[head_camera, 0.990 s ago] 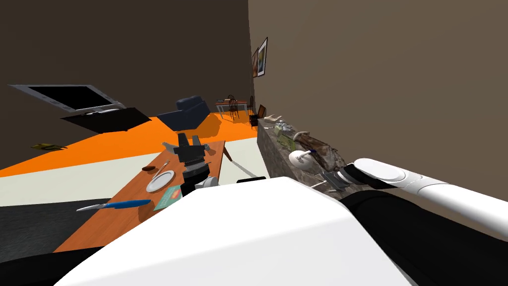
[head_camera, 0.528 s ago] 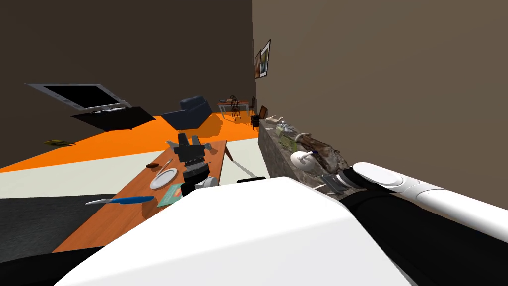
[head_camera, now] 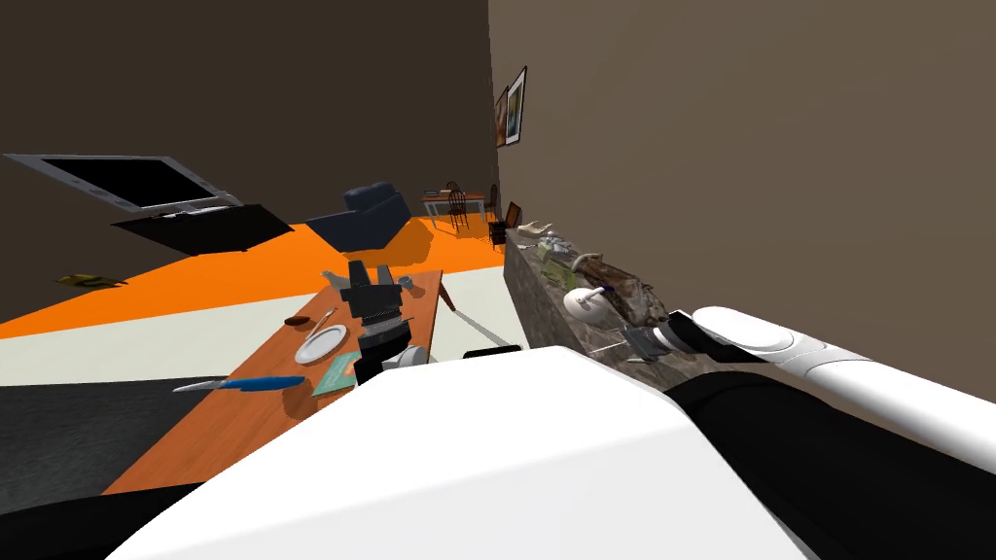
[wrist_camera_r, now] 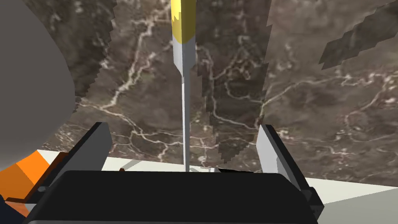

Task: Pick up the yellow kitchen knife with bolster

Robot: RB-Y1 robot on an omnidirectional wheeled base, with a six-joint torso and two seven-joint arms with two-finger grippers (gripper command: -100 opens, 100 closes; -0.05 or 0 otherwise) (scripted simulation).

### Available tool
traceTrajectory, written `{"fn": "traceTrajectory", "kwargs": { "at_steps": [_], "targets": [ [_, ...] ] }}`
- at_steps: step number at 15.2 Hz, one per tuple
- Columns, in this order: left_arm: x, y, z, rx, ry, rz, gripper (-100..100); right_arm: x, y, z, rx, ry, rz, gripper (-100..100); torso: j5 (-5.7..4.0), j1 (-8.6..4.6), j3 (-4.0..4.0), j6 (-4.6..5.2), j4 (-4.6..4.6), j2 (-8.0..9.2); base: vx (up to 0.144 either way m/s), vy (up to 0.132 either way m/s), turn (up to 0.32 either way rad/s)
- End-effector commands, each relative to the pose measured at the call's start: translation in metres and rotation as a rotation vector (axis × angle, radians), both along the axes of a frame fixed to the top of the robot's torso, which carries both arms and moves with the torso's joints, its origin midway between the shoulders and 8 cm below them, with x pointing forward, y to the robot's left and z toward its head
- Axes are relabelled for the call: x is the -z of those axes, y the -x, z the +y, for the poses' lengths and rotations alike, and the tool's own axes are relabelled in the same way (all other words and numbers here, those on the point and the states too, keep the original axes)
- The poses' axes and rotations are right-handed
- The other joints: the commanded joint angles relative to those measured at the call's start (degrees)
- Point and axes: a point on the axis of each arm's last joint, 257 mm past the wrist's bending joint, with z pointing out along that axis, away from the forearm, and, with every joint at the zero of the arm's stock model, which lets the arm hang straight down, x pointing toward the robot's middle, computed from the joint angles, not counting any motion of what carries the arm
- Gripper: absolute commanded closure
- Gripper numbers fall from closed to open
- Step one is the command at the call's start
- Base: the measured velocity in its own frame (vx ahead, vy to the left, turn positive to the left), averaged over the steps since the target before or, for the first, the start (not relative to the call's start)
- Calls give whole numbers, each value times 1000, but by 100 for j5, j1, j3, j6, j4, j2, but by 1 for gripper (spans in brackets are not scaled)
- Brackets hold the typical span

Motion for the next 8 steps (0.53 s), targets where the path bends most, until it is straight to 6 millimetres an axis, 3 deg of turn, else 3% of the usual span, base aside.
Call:
{"fn": "traceTrajectory", "kwargs": {
  "at_steps": [1, 3, 5, 6, 7, 8],
  "targets": [
    [0, 0, 0, 0, 0, 0, 0, -7, -24, 8, 4, -22, -76, -100, 0, 0, 0, 0, 0, 0, -212, 0, 19],
    [0, 0, 0, 0, 0, 0, 0, 9, -2, 2, 18, -11, -32, -100, 0, 0, -3, 2, 0, -9, -66, 3, 43],
    [0, 0, 0, 0, 0, 0, 0, 19, 8, 2, 29, -9, -22, -100, -1, 1, -36, -2, -13, -67, 70, 8, 128],
    [0, 0, 0, 0, 0, 0, 0, 11, 3, 1, 23, -11, -27, -100, -1, 1, -49, -4, -19, -89, 46, 8, 40],
    [0, 0, 0, 0, 0, 0, 0, -2, -11, 2, 6, -12, -41, 100, 1, 2, -53, -2, -21, -94, -15, -4, -153],
    [0, 0, 0, 0, 0, 0, 0, 6, -3, 0, 16, -9, -34, 100, 3, 0, -49, 2, -19, -84, -21, -2, -85]
  ]
}}
